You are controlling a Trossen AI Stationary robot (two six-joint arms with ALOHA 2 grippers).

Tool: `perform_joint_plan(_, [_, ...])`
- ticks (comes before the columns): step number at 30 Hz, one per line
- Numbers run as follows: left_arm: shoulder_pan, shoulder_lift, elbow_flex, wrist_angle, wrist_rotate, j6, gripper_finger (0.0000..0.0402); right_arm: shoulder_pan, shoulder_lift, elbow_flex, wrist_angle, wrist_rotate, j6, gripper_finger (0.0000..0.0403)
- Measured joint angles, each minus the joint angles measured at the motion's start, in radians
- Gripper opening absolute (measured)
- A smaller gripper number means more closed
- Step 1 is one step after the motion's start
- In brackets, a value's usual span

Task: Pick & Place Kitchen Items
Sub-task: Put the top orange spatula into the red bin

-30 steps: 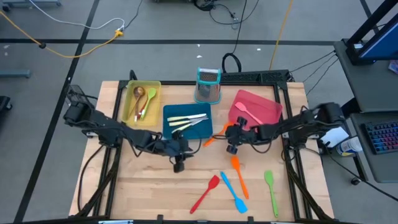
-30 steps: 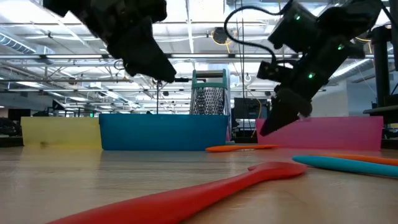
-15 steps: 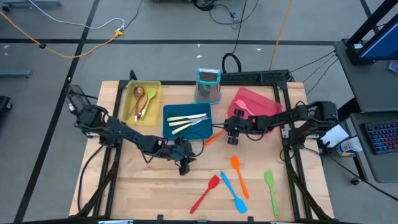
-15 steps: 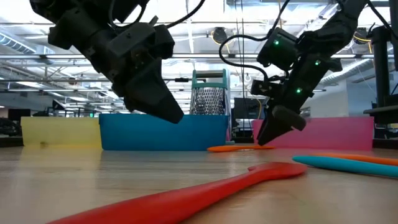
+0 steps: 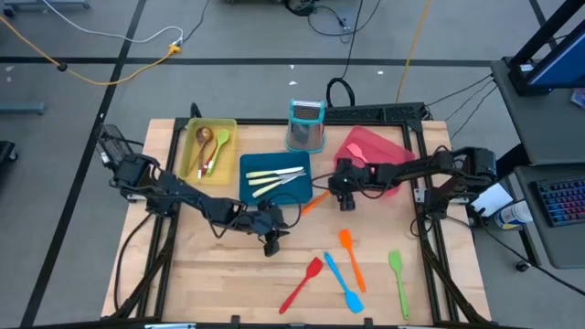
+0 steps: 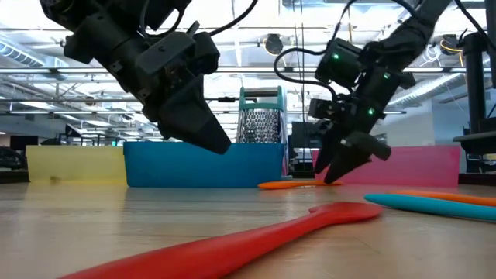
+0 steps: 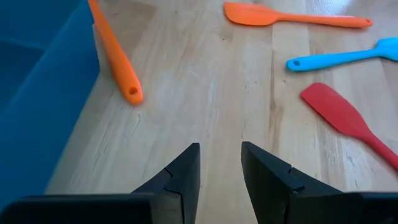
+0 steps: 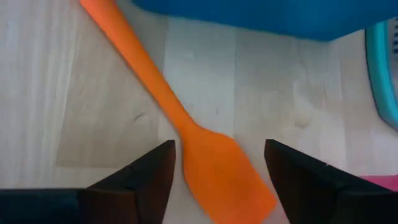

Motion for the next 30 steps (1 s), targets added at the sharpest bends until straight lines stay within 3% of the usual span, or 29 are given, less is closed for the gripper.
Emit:
perform_joint_plan(9, [0.059, 0.000, 0.000, 0.000, 0.072, 0.018, 0.0120, -0.015, 0.006, 0.236, -0.436, -0.046, -0.012, 0.0254])
perform_joint_plan(15, [0.068, 0.000, 0.001, -0.009, 0.073, 0.021, 0.0120, -0.031, 0.090, 0.246, -0.422, -0.075, -0.063, 0.0252])
perform_joint_plan(21, [0.052, 0.000, 0.001, -0.011, 0.127, 0.041, 0.0120, -0.028, 0.173, 0.251, -0.375, 0.009, -0.237, 0.0251])
perform_joint_plan(30, [0.047, 0.000, 0.001, -0.018, 0.148, 0.091, 0.0120, -0.113, 0.190, 0.254, -0.425, -0.109, -0.251, 0.0243])
